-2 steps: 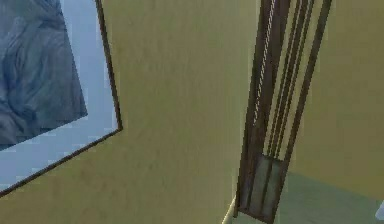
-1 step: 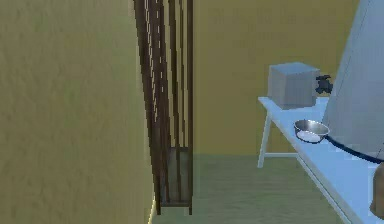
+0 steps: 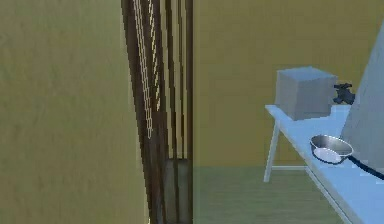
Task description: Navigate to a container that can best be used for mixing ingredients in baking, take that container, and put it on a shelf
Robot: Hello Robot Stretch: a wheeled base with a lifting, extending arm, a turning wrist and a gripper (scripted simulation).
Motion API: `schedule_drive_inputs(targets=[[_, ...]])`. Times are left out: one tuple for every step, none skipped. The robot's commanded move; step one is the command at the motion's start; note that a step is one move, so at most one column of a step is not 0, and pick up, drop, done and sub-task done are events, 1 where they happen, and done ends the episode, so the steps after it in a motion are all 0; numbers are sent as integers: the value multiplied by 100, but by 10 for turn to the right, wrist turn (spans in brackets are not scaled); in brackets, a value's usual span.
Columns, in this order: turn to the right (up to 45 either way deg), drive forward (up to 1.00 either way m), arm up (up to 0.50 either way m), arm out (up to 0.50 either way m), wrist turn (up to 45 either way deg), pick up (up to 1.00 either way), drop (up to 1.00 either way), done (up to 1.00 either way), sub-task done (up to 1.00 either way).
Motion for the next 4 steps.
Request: schedule_drive_inputs(targets=[[450, 0, 0, 0, 0, 0, 0, 0, 0], [0, 10, 0, 0, 0, 0, 0, 0, 0], [-450, 0, 0, 0, 0, 0, 0, 0, 0], [-450, 0, 0, 0, 0, 0, 0, 0, 0]])
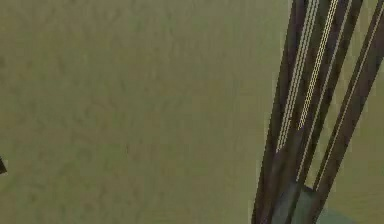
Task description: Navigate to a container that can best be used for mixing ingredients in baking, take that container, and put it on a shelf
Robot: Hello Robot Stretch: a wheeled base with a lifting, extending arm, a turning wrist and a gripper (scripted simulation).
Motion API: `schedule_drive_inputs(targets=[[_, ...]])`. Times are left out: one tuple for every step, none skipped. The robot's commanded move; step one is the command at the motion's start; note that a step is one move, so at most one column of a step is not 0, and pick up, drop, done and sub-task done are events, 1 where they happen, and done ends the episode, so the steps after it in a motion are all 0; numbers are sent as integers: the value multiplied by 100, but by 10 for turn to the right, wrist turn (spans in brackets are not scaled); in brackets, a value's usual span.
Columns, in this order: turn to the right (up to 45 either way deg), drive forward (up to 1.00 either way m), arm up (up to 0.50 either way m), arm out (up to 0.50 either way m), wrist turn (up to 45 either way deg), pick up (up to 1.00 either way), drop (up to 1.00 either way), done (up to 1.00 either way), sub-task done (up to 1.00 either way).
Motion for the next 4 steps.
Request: schedule_drive_inputs(targets=[[450, 0, 0, 0, 0, 0, 0, 0, 0], [240, 0, 0, 0, 0, 0, 0, 0, 0], [0, 60, 0, 0, 0, 0, 0, 0, 0], [-450, 0, 0, 0, 0, 0, 0, 0, 0]])
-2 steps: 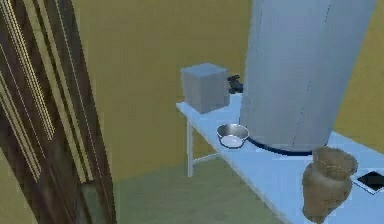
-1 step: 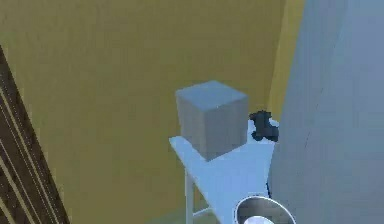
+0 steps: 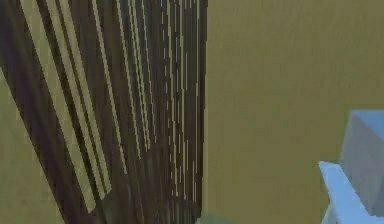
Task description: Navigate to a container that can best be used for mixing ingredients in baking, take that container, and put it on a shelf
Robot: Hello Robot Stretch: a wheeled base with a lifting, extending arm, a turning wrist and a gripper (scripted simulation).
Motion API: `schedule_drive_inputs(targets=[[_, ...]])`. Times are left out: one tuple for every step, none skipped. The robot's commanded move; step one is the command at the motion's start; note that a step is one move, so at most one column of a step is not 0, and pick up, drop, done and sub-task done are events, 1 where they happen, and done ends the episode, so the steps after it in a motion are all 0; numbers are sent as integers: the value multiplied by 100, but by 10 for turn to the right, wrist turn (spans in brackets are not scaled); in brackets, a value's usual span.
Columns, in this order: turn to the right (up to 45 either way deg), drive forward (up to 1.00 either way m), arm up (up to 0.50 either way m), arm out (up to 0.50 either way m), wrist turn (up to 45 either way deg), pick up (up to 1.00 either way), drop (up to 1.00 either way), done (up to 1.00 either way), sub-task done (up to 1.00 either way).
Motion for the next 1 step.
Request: schedule_drive_inputs(targets=[[-180, 0, 0, 0, 0, 0, 0, 0, 0]])
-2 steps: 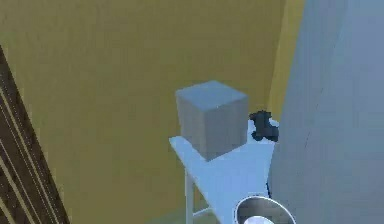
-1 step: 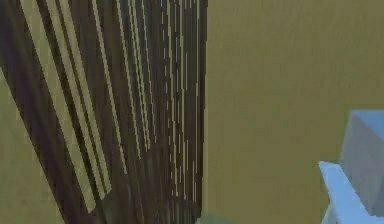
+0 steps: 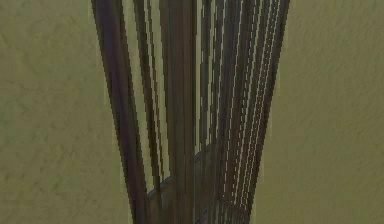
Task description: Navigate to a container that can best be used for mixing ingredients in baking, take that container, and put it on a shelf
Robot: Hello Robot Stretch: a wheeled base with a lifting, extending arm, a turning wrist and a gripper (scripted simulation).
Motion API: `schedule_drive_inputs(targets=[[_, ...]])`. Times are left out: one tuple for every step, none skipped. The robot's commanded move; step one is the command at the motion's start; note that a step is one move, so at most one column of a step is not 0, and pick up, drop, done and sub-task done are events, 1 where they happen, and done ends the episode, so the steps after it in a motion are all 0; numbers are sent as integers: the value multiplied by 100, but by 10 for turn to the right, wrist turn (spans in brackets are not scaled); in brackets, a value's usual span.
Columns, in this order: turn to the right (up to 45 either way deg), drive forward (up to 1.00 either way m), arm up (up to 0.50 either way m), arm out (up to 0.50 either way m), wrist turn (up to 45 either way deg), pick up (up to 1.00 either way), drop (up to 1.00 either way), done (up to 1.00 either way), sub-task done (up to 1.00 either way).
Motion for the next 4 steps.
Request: schedule_drive_inputs(targets=[[0, 0, 50, 0, 0, 0, 0, 0, 0], [0, 0, 38, 0, 0, 0, 0, 0, 0], [0, 0, 0, 16, 0, 0, 0, 0, 0], [0, 0, 0, 0, 450, 0, 0, 0, 0]])
